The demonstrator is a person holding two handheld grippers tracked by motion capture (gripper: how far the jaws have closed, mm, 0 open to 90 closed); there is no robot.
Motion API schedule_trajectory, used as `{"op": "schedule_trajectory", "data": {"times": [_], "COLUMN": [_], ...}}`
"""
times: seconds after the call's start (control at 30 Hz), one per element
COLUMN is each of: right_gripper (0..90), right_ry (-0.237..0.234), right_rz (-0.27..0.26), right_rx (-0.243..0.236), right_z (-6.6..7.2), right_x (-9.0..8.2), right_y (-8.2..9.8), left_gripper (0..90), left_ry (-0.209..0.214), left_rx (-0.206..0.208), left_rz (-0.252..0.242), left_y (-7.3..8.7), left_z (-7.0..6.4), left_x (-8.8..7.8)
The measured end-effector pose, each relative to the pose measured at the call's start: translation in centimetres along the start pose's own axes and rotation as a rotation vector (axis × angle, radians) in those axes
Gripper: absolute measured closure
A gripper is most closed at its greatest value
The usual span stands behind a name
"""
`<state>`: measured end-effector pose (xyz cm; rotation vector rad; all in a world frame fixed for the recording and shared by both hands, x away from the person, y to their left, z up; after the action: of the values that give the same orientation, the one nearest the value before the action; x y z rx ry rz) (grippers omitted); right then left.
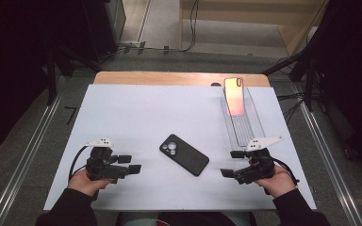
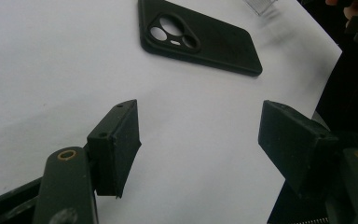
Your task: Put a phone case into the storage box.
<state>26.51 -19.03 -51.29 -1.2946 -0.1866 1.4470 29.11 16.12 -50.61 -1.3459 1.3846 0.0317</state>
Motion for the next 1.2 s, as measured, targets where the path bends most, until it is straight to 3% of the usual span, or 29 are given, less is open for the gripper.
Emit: {"op": "schedule_trajectory", "data": {"times": [0.2,0.57,0.77,0.97,1.2], "right_gripper": [12.5,12.4,12.5,12.4,12.4], "right_ry": [0.013,0.015,0.023,0.019,0.012], "right_rz": [0.002,0.016,-0.022,-0.01,-0.033], "right_rx": [0.034,0.032,0.047,0.047,0.039], "right_z": [-0.8,-1.2,-0.9,-1.0,-0.7], "right_x": [-0.4,-0.2,-0.3,0.0,0.2], "right_y": [1.3,1.5,0.4,0.4,-0.4], "left_gripper": [29.5,29.5,29.5,29.5,29.5], "left_ry": [0.001,0.003,0.0,0.0,-0.003], "left_rx": [0.009,0.011,0.007,0.007,0.005], "left_rz": [0.0,0.005,0.009,0.007,0.008], "left_y": [0.3,0.5,0.6,0.5,0.6], "left_z": [-0.3,-0.4,-0.3,-0.4,-0.3], "left_x": [-0.1,-0.1,0.0,0.0,0.0]}}
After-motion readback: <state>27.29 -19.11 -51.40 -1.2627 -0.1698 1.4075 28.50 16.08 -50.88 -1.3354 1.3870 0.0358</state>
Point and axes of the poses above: each handheld gripper's, and its own axes: x roughly forward along the jaws, y roughly out of its underside, z roughly to its left, the point moved 8 cm from there along x, roughly forward along the jaws, and after that the axes turned 7 degrees about -y, right-handed, at the moved point
